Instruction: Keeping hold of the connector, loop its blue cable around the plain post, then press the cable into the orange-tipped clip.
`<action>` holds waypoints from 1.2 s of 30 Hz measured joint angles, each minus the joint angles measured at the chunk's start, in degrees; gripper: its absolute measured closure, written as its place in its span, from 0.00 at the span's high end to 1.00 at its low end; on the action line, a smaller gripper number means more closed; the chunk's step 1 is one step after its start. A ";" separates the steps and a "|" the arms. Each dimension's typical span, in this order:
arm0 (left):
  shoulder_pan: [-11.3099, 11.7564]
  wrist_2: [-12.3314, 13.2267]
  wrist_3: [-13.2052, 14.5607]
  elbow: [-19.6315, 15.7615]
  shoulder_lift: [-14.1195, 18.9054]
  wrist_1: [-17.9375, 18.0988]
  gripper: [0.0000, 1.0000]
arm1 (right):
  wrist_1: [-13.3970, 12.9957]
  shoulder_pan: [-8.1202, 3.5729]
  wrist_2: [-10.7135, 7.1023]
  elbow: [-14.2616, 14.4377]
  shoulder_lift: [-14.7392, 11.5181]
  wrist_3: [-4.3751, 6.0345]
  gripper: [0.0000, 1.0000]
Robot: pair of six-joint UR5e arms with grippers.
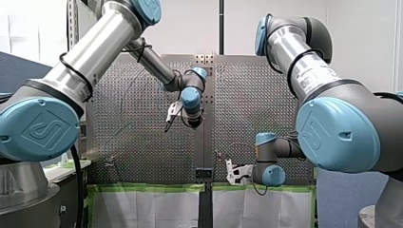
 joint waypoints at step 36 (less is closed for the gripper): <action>1.47 -3.16 5.53 3.11 -1.45 -19.76 1.00 | 0.89 0.95 0.72 -0.45 0.00 -0.63 0.00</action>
